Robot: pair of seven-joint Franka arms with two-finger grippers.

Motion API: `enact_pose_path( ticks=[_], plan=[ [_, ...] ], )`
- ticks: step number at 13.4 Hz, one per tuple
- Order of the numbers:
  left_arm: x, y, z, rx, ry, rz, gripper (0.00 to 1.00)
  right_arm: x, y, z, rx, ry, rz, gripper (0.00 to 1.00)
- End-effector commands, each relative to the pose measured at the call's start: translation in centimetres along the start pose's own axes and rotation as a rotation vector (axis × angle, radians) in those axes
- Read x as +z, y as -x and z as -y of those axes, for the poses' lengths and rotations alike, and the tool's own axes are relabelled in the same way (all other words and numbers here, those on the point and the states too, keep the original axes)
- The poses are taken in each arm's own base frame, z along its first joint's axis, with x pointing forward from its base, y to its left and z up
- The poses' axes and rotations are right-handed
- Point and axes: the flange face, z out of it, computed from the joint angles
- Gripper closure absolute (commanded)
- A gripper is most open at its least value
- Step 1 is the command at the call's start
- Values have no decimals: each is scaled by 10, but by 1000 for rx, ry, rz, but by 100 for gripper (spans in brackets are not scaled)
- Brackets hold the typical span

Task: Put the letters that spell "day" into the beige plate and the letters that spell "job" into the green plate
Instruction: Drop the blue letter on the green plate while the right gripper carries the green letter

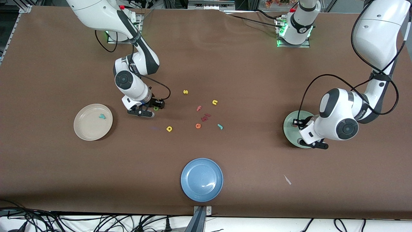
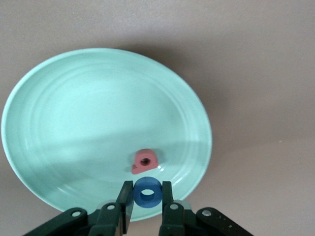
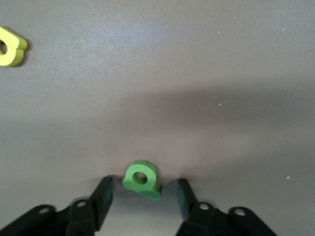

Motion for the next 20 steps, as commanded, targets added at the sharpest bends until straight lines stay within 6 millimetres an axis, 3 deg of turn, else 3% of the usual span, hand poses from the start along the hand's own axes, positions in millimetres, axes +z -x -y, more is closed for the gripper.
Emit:
enact_pose_path(
  ticks=[1, 3, 5, 6, 7, 9, 12, 15, 18, 20],
  plan=[
    [10, -2, 37, 137, 5, -29, 98, 2, 0, 1, 11, -4, -5, 47],
    [24, -3, 56, 176, 21, -37, 94, 2, 0, 1, 11, -6, -7, 54],
    [30, -4, 57, 208, -25, -36, 67, 2, 0, 1, 11, -6, -7, 61],
    [30, -4, 56, 215, -42, -33, 30, 2, 0, 1, 14, -7, -7, 64],
    [31, -4, 59, 215, -40, -33, 0, 2, 0, 1, 13, -7, -7, 66],
    [26, -3, 53, 219, -44, -30, 0, 0, -2, 3, 8, -8, -8, 68],
    [3, -2, 7, 185, -40, -9, 0, -28, -26, 3, 10, 18, 34, 69],
    [-18, 0, -73, 10, -14, -30, 0, -56, -51, -17, -53, 89, 78, 68],
    [-13, 4, -151, -177, -10, -28, 0, -74, -68, -50, -160, 107, 70, 68],
    [-14, 2, -199, -283, 36, -24, 0, -79, -80, -82, -248, 123, 88, 68]
  ],
)
